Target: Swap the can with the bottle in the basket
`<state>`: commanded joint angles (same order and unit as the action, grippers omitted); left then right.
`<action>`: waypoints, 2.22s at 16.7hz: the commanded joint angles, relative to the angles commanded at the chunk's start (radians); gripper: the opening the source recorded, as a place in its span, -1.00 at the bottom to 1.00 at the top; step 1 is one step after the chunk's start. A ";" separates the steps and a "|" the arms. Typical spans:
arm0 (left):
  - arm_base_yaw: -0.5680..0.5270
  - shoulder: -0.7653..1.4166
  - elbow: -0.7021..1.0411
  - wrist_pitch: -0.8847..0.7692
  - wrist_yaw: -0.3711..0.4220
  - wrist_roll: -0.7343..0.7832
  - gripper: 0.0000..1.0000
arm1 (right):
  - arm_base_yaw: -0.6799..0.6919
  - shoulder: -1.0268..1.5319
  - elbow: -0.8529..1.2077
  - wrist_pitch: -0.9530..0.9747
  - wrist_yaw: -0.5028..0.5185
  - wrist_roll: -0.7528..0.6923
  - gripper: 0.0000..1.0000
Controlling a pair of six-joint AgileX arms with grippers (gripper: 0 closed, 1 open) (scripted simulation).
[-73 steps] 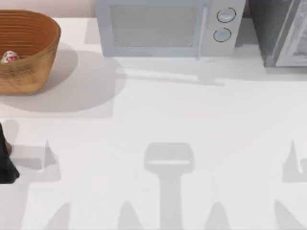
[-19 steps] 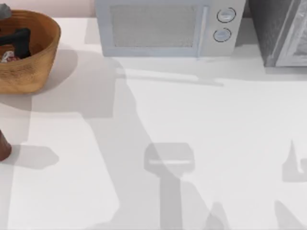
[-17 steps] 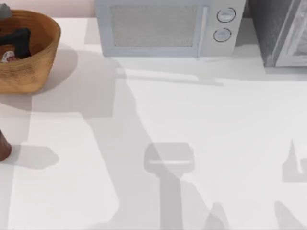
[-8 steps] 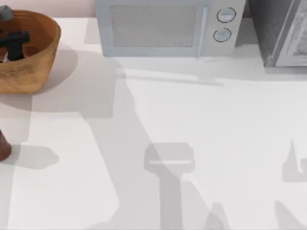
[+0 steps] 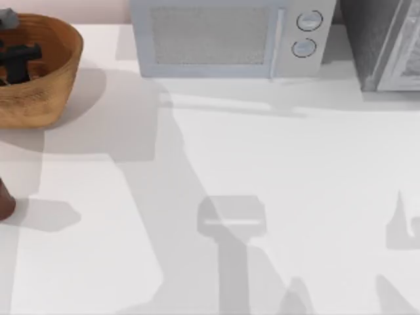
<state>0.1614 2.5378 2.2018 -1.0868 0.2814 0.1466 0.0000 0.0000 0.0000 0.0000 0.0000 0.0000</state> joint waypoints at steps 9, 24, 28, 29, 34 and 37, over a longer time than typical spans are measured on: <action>-0.004 -0.096 -0.067 0.016 -0.002 -0.005 -1.00 | 0.000 0.000 0.000 0.000 0.000 0.000 1.00; -0.056 -1.474 -1.268 0.706 -0.199 -0.089 -1.00 | 0.000 0.000 0.000 0.000 0.000 0.000 1.00; -0.094 -1.928 -1.664 0.882 -0.241 -0.108 -1.00 | 0.000 0.000 0.000 0.000 0.000 0.000 1.00; -0.104 -2.028 -1.753 0.919 -0.249 -0.113 -1.00 | 0.000 0.000 0.000 0.000 0.000 0.000 1.00; -0.144 -2.412 -2.090 1.047 -0.275 -0.136 -1.00 | 0.000 0.000 0.000 0.000 0.000 0.000 1.00; -0.159 -2.518 -2.184 1.081 -0.281 -0.144 -1.00 | 0.000 0.000 0.000 0.000 0.000 0.000 1.00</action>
<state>0.0026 0.0194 0.0175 -0.0061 0.0009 0.0022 0.0000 0.0000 0.0000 0.0000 0.0000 0.0000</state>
